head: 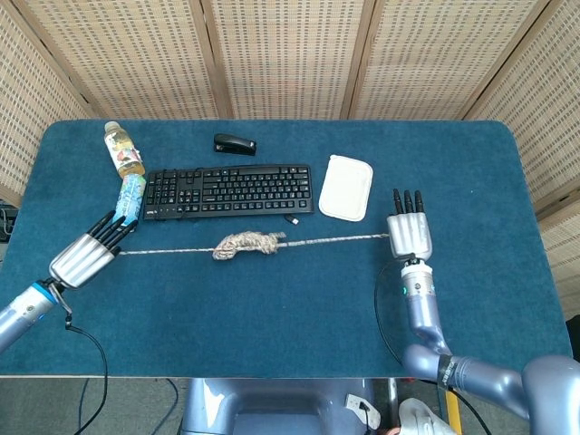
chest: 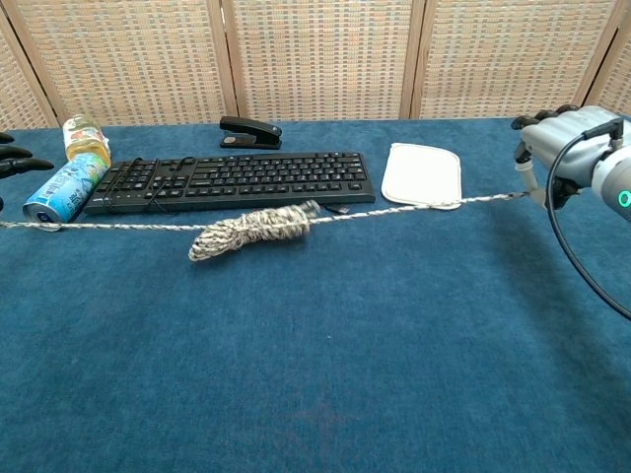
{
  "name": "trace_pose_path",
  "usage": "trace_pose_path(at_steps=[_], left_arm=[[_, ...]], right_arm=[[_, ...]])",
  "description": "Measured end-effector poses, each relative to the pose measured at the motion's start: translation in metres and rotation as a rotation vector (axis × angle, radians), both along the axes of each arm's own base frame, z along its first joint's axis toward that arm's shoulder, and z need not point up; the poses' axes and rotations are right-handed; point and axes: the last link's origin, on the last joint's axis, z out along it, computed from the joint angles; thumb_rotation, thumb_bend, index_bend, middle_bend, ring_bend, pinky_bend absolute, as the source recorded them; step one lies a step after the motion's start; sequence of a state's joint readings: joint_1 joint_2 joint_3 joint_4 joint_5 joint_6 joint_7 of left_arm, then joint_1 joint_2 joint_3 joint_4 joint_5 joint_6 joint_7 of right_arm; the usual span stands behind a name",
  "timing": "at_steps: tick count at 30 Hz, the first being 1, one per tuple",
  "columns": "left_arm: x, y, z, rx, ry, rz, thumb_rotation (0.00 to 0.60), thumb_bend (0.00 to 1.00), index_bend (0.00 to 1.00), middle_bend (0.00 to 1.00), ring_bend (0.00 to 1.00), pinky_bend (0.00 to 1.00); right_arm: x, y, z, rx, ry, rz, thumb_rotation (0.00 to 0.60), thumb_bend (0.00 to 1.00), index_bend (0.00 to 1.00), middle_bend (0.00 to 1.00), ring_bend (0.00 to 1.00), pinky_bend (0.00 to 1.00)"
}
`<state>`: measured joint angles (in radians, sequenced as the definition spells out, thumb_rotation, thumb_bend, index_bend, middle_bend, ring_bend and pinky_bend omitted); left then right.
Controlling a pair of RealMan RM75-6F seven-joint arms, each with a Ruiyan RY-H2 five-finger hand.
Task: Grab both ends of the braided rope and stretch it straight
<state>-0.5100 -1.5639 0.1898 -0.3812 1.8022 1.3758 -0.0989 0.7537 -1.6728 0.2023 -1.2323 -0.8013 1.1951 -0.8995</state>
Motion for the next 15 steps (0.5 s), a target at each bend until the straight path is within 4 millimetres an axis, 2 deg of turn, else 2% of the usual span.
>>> trace_pose_path(at_steps=[6,7,8,9,10,11,12,13,14,15], left_arm=[[-0.0063,-0.0043,-0.0047,-0.001,-0.028,0.024,0.600,0.43,0.82,0.00,0.00,0.00],[-0.0057,-0.0044,-0.0063,-0.003,-0.033,0.023,0.600,0.43,0.82,0.00,0.00,0.00],[-0.0052,-0.0044,-0.0072,-0.004,-0.036,0.020,0.600,0.43,0.82,0.00,0.00,0.00],[-0.0046,-0.0045,-0.0079,-0.005,-0.039,0.017,0.600,0.42,0.76,0.00,0.00,0.00],[-0.0041,-0.0046,-0.0085,-0.007,-0.041,0.014,0.600,0.37,0.67,0.00,0.00,0.00],[-0.0038,-0.0047,-0.0086,-0.008,-0.042,0.012,0.600,0.27,0.45,0.00,0.00,0.00],[-0.0036,-0.0050,-0.0086,-0.010,-0.044,0.010,0.600,0.14,0.22,0.00,0.00,0.00],[-0.0036,-0.0053,-0.0085,-0.011,-0.048,0.011,0.600,0.07,0.10,0.00,0.00,0.00],[-0.0038,-0.0056,-0.0082,-0.012,-0.053,0.013,0.600,0.01,0.01,0.00,0.00,0.00],[-0.0039,-0.0059,-0.0075,-0.011,-0.060,0.016,0.600,0.00,0.00,0.00,0.00,0.00]], right_arm=[[-0.0050,0.0011,-0.0041,0.013,0.009,-0.014,0.600,0.52,0.70,0.03,0.00,0.00],[-0.0052,0.0016,-0.0053,0.016,0.008,-0.017,0.600,0.52,0.69,0.03,0.00,0.00],[-0.0056,0.0022,-0.0062,0.020,0.005,-0.021,0.600,0.50,0.62,0.03,0.00,0.00],[-0.0057,0.0028,-0.0068,0.023,0.002,-0.025,0.600,0.44,0.53,0.03,0.00,0.00],[-0.0056,0.0032,-0.0072,0.026,-0.001,-0.028,0.600,0.31,0.34,0.02,0.00,0.00],[-0.0057,0.0038,-0.0074,0.030,-0.003,-0.032,0.600,0.15,0.15,0.01,0.00,0.00],[-0.0058,0.0044,-0.0074,0.032,-0.005,-0.036,0.600,0.07,0.07,0.00,0.00,0.00],[-0.0056,0.0051,-0.0074,0.034,-0.009,-0.040,0.600,0.01,0.01,0.00,0.00,0.00],[-0.0049,0.0061,-0.0072,0.038,-0.016,-0.045,0.600,0.00,0.00,0.00,0.00,0.00],[-0.0040,0.0069,-0.0068,0.040,-0.023,-0.047,0.600,0.00,0.00,0.00,0.00,0.00]])
